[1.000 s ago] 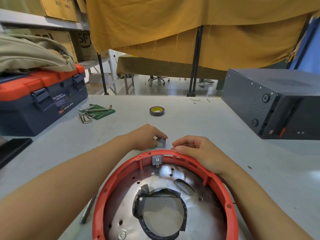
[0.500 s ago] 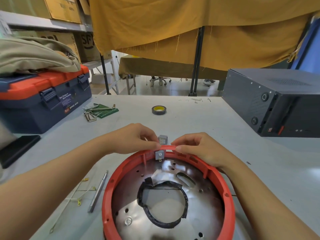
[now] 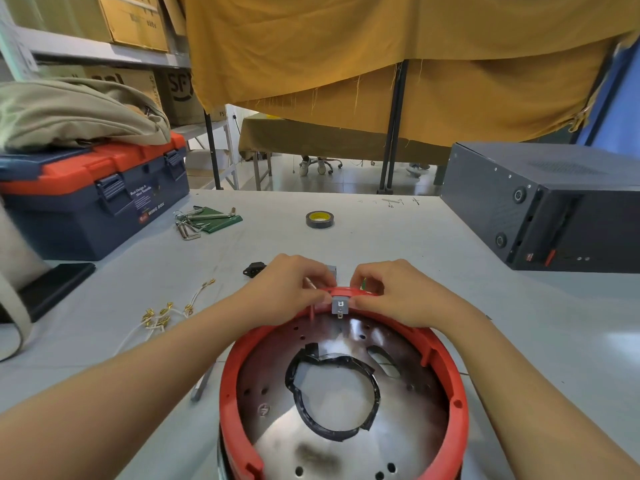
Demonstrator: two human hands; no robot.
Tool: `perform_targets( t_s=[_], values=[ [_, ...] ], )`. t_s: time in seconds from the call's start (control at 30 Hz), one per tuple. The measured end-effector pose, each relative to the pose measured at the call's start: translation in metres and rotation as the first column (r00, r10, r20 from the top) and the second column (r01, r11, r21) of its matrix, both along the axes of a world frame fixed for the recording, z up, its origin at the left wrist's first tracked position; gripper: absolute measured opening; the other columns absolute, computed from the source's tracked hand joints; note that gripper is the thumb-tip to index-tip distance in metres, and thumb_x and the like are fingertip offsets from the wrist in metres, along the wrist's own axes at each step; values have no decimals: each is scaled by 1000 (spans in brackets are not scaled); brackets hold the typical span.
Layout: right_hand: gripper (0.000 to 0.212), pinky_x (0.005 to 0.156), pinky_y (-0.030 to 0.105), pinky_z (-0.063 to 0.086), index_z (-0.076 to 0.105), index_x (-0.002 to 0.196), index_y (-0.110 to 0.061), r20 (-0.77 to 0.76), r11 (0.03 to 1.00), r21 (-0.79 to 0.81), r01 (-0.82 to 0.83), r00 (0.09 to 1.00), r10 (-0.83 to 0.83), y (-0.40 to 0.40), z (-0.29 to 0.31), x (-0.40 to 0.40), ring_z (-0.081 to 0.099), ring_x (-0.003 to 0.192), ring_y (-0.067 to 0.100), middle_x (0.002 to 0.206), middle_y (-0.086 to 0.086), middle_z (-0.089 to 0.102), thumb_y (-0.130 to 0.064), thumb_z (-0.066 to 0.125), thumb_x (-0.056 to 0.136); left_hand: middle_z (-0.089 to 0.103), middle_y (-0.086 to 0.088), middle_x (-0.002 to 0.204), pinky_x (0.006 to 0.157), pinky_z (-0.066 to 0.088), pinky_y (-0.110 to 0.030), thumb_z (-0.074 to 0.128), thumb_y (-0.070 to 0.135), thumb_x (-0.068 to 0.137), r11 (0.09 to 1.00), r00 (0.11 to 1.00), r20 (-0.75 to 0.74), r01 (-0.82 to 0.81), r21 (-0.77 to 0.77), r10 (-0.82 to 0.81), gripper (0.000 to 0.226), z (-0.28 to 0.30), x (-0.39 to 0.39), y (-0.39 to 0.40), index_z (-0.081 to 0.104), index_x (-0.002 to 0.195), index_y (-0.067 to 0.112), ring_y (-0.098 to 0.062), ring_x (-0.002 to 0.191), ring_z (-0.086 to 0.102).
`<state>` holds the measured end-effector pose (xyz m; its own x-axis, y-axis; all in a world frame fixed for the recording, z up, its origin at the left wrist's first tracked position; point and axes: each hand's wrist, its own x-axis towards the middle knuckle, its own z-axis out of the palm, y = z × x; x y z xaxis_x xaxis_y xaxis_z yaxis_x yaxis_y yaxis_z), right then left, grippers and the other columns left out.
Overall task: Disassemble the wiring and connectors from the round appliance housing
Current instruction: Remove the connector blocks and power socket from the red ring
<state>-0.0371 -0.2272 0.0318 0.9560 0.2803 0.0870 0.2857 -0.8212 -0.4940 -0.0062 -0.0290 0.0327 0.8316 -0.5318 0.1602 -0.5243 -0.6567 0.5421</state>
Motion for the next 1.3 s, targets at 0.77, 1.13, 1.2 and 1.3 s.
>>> perform_targets(
  t_s=[0.77,1.13,1.2,1.3],
  values=[
    [25,74,43,52,57,82,-25,146,993,94,71,986,-84,4,-14,-1,61,78,18,83,-2,65,-43,72,73,58,14,70,56,36,-7,70,20,80,996,989,140,-39,-79,50,13,-17,-3,-9,62,90,17,8,58,51],
    [29,73,45,51,52,85,-19,123,998,56,42,991,-49,5,-12,0,58,77,24,81,3,60,-40,71,77,52,12,63,53,34,-13,66,23,83,1000,973,231,-10,-23,15,13,-18,-3,-10,57,90,16,-2,58,48],
    [29,72,45,50,50,86,-18,127,999,33,33,991,-37,6,-12,1,57,76,26,80,4,59,-38,70,80,48,12,60,53,33,-14,64,24,84,1000,967,255,0,-3,0,12,-17,-4,-11,54,88,18,-3,56,46],
    [30,70,45,49,48,88,-16,130,1000,-10,17,991,-16,7,-11,1,55,75,26,79,3,56,-37,68,82,46,13,61,53,30,-19,60,26,86,999,960,278,15,37,-25,12,-17,-4,-12,52,90,18,-6,58,44]
  ],
)
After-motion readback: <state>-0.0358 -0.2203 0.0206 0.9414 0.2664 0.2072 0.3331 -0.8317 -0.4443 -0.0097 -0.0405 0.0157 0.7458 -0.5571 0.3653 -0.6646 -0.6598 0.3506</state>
